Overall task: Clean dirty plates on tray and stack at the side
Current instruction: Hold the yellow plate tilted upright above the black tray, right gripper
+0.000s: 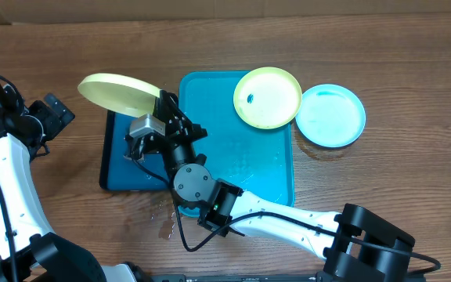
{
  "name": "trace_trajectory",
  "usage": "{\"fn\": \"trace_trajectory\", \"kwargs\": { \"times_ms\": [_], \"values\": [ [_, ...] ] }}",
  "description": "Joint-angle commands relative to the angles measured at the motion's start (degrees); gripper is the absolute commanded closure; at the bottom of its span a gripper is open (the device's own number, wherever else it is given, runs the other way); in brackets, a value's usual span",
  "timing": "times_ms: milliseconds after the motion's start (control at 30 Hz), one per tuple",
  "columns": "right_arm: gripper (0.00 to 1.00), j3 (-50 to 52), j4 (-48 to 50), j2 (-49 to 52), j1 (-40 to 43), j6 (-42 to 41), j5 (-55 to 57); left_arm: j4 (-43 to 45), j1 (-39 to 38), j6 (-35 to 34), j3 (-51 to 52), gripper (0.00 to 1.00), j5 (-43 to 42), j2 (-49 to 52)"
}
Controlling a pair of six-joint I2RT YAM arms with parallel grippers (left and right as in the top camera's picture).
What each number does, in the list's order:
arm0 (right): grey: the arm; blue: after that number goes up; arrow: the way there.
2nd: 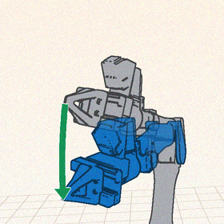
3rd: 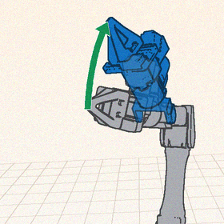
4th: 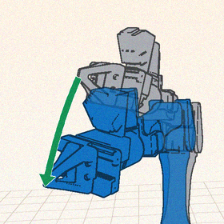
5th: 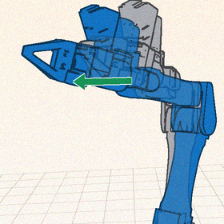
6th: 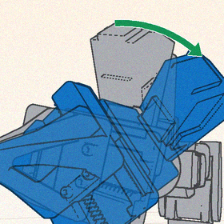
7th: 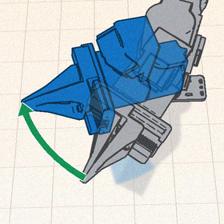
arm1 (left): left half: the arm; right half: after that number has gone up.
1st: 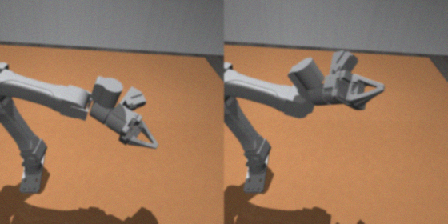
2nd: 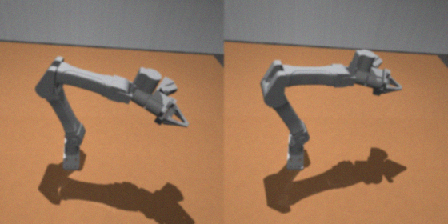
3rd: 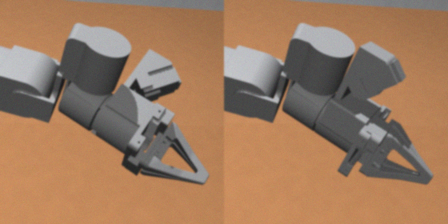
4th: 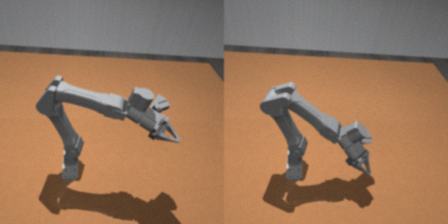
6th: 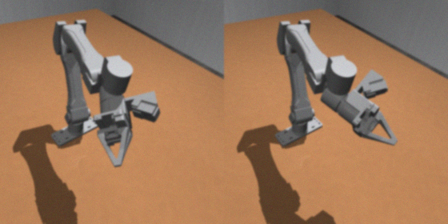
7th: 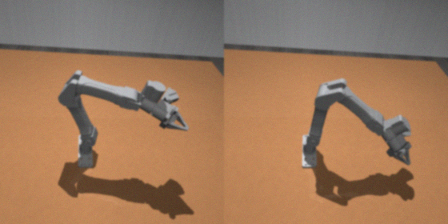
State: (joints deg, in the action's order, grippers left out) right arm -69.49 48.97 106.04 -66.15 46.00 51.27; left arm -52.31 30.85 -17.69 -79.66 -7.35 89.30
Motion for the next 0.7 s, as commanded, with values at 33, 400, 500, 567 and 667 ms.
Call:
{"fn": "trace_trajectory", "kwargs": {
  "times_ms": [33, 400, 500, 567, 667],
  "values": [
    [0.96, -1.5, 2.1, 0.2, -0.3, 4.2, 0.3, 0.1, -0.1, -0.6, -0.2, 0.0, -0.6, 0.4],
    [0.96, -1.5, 6.3, 0.2, -0.3, 8.3, 0.3, 0.1, -0.1, -0.6, -0.2, 0.0, -0.6, 0.4],
    [0.96, -1.5, 6.3, 0.2, -0.3, 8.3, 0.3, 0.1, -0.1, -0.6, -0.2, 0.0, -0.6, 0.4],
    [0.96, -1.5, 6.3, 0.2, -0.4, 8.3, 0.3, 0.1, -0.1, -0.6, -0.2, 0.0, -0.6, 0.4],
    [0.96, -1.5, 6.3, 0.2, -0.4, 8.3, 0.3, 0.1, -0.1, -0.5, -0.2, 0.0, -0.6, 0.4]
  ]
}}
